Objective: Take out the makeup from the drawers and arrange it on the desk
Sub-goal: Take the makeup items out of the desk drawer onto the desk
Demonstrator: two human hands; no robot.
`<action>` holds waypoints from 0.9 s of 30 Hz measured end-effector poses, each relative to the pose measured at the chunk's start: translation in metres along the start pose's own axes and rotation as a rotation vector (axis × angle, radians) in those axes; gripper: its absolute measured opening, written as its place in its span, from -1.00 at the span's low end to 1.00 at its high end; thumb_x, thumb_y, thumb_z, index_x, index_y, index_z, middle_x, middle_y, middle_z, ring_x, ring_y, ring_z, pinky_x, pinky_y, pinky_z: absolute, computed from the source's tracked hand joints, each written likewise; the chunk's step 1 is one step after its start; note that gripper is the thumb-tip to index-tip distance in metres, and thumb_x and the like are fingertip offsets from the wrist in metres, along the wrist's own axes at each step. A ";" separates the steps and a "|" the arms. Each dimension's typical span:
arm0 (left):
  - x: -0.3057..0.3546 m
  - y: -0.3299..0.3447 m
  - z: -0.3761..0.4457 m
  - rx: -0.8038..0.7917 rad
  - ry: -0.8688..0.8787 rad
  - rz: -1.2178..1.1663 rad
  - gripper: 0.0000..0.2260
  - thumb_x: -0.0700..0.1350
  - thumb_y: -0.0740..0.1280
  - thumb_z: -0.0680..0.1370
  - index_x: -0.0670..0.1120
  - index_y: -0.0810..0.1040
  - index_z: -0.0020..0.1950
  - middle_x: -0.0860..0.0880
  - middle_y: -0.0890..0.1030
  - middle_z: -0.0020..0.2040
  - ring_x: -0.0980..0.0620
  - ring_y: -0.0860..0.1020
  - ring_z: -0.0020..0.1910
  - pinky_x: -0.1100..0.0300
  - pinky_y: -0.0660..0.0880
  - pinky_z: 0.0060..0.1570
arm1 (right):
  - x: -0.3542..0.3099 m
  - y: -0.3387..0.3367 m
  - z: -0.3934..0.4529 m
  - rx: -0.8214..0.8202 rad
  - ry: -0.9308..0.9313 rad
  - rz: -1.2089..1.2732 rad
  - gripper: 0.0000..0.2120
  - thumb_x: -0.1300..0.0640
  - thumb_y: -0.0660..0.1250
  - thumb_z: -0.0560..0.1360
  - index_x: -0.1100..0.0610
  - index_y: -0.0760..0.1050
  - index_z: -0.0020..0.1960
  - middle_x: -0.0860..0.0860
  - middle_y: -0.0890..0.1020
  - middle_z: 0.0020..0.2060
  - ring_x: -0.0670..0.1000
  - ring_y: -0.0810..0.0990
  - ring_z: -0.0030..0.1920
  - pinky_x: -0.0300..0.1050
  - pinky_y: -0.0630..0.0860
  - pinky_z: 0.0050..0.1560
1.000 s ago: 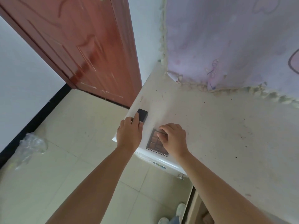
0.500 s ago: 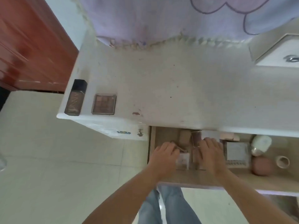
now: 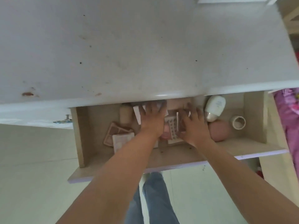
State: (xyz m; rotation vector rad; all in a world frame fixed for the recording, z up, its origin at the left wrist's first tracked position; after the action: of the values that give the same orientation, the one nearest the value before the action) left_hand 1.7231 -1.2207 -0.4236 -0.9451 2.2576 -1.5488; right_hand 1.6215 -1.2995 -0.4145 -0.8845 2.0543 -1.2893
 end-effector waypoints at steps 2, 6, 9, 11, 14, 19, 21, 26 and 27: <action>-0.003 0.002 0.008 0.039 -0.046 0.032 -0.33 -0.08 0.25 0.50 0.07 -0.08 0.48 -0.27 0.07 0.44 -0.28 0.04 0.41 -0.22 -0.06 0.38 | 0.001 0.001 0.000 0.040 -0.002 0.043 -0.18 -0.06 0.39 0.33 0.02 0.06 0.46 0.11 -0.01 0.48 0.25 0.02 0.42 0.10 0.06 0.39; -0.007 -0.003 0.001 0.084 -0.010 0.145 -0.25 -0.23 0.31 0.43 0.09 -0.03 0.48 -0.25 0.19 0.37 -0.23 0.22 0.32 -0.18 0.13 0.32 | 0.001 0.000 -0.005 0.071 0.013 0.079 -0.23 -0.04 0.38 0.32 0.05 0.13 0.44 0.20 0.19 0.38 0.21 0.18 0.35 0.07 0.24 0.30; 0.003 -0.024 -0.020 0.186 0.096 0.337 -0.25 -0.09 0.50 0.17 0.10 0.38 0.35 -0.25 0.52 0.19 -0.21 0.53 0.10 -0.10 0.46 0.10 | 0.004 -0.005 -0.011 0.054 0.014 0.144 -0.25 -0.01 0.40 0.30 0.04 0.18 0.41 0.18 0.27 0.29 0.20 0.23 0.29 0.05 0.22 0.30; 0.012 -0.033 -0.043 0.208 0.188 0.354 -0.25 -0.01 0.57 -0.05 0.10 0.57 0.15 -0.18 0.65 -0.02 -0.14 0.63 -0.13 -0.06 0.56 -0.10 | 0.007 -0.010 -0.022 0.040 0.008 0.171 -0.26 -0.01 0.42 0.28 0.05 0.21 0.39 0.18 0.26 0.30 0.22 0.20 0.30 0.03 0.12 0.33; 0.017 -0.038 -0.080 0.231 0.271 0.323 -0.26 -0.10 0.57 0.01 0.07 0.54 0.19 -0.22 0.63 0.01 -0.19 0.62 -0.10 -0.13 0.53 -0.06 | 0.003 -0.030 -0.044 0.058 -0.009 0.259 -0.26 0.03 0.46 0.24 0.09 0.28 0.36 0.20 0.29 0.29 0.25 0.22 0.29 0.03 0.15 0.30; -0.009 -0.076 -0.128 0.378 0.212 0.232 -0.35 -0.08 0.53 0.18 0.00 0.34 0.19 -0.28 0.61 0.05 -0.22 0.60 -0.05 -0.08 0.50 -0.01 | -0.042 -0.090 -0.072 0.283 -0.182 0.313 -0.26 0.11 0.59 0.04 0.28 0.48 0.17 0.34 0.49 0.09 0.37 0.49 0.03 0.17 0.41 0.09; -0.031 -0.096 -0.139 0.430 0.176 0.229 -0.38 -0.05 0.51 0.21 -0.01 0.33 0.19 -0.29 0.59 0.07 -0.23 0.56 0.00 -0.06 0.47 0.04 | -0.069 -0.114 -0.073 0.343 -0.251 0.300 -0.27 0.09 0.58 0.06 0.26 0.48 0.18 0.33 0.50 0.08 0.36 0.49 0.04 0.19 0.42 0.09; -0.111 -0.153 -0.147 0.460 0.041 0.216 -0.33 0.01 0.55 0.22 -0.07 0.32 0.22 -0.33 0.56 0.10 -0.26 0.59 -0.05 -0.09 0.51 -0.06 | -0.152 -0.149 -0.043 0.308 -0.418 0.285 -0.27 0.06 0.51 0.20 0.20 0.36 0.31 0.29 0.38 0.24 0.34 0.31 0.23 0.21 0.34 0.21; -0.129 -0.164 -0.147 0.456 0.010 0.215 -0.35 -0.01 0.55 0.22 -0.08 0.35 0.22 -0.33 0.57 0.09 -0.27 0.59 -0.06 -0.10 0.51 -0.07 | -0.171 -0.153 -0.034 0.278 -0.436 0.281 -0.27 0.04 0.48 0.25 0.17 0.31 0.34 0.25 0.33 0.28 0.31 0.26 0.27 0.17 0.32 0.24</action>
State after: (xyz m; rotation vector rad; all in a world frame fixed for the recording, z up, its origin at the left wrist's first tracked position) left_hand 1.8042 -1.0676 -0.2361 -0.5493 1.8143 -1.8497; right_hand 1.7409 -1.1985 -0.2430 -0.6526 1.5509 -1.0813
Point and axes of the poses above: each hand's wrist, its own z-axis towards the middle knuckle, its own y-axis out of the palm, x = y × z, the point moved 8 cm from there along z, towards the middle knuckle
